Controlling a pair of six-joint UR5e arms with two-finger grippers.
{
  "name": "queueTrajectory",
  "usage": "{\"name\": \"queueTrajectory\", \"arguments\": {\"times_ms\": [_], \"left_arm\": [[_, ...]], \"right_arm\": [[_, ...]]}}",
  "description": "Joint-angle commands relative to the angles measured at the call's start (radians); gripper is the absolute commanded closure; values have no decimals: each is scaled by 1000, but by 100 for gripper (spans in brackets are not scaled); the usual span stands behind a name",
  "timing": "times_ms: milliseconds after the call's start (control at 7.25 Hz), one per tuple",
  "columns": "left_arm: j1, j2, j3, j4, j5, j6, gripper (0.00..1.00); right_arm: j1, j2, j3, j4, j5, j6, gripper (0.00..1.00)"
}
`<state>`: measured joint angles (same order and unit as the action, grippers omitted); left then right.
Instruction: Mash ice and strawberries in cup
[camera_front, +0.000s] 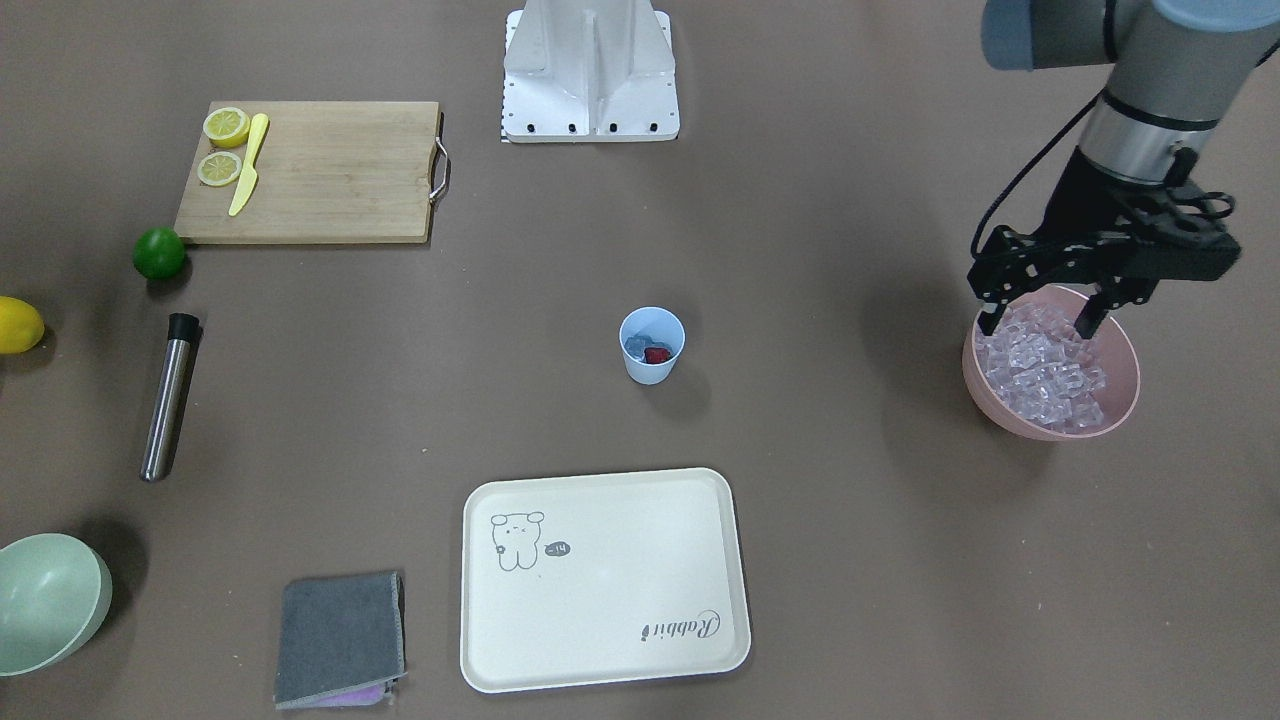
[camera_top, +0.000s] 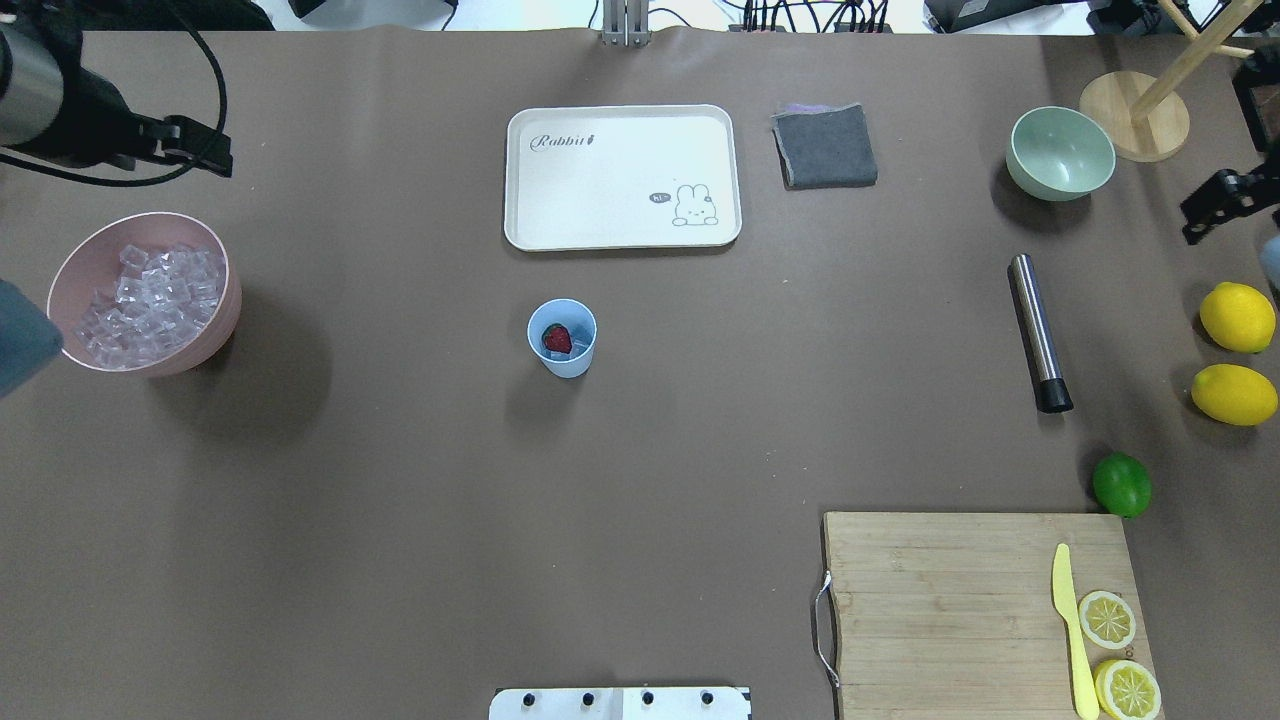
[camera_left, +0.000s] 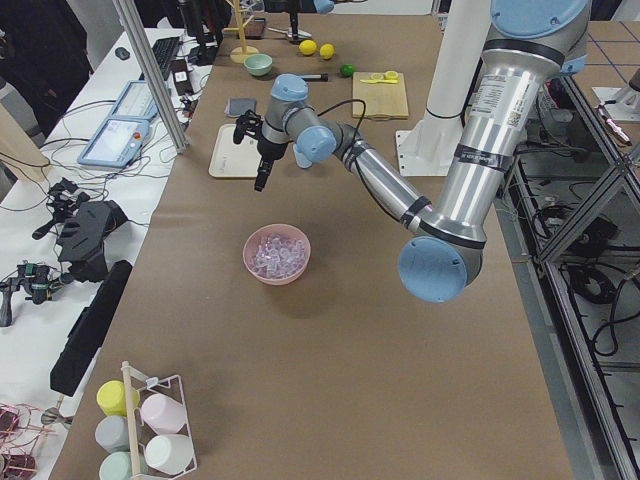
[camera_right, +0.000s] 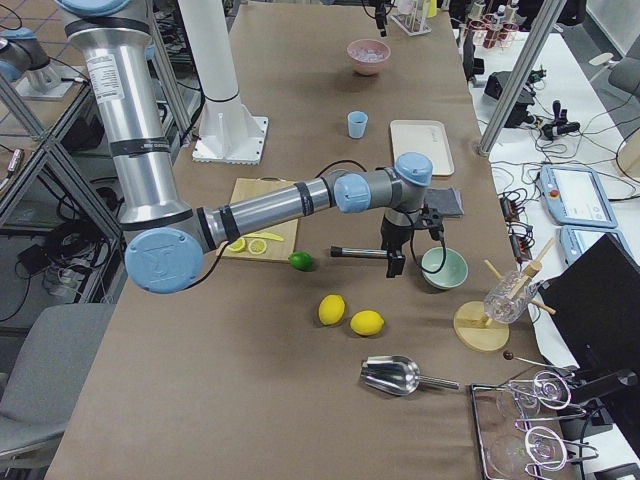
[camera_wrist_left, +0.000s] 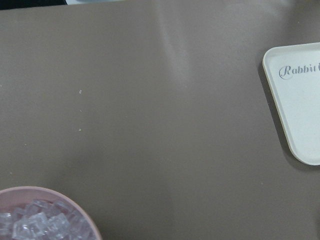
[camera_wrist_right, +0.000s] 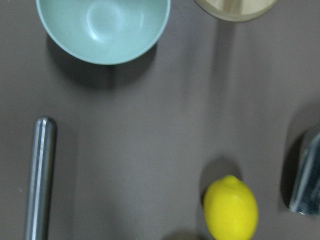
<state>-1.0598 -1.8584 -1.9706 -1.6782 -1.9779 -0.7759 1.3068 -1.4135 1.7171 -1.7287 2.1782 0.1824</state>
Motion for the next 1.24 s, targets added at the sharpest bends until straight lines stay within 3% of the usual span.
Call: {"name": "queueTrajectory", "arguments": {"times_ms": [0,138,414,552,690,1103], "left_arm": [[-89,71,7,-96,5,96,3],[-127,105,48,-165,-5,154,3],[-263,119,126,-147,-50,353,3],[-372,114,192,-58,-187,512,3],[-438,119,225,15,-240,614,3],[-516,272,289,20,-249,769,3]], "right_arm": [[154,-126,58,-54,26,-203,0],[199,-165,50,-48,55,-246,0],[235,-197,50,-45,71,-259,0],[238,-200,50,-46,71,-258,0],[238,-200,49,-46,75,-254,0],[238,-197,41,-46,101,-247,0]]}}
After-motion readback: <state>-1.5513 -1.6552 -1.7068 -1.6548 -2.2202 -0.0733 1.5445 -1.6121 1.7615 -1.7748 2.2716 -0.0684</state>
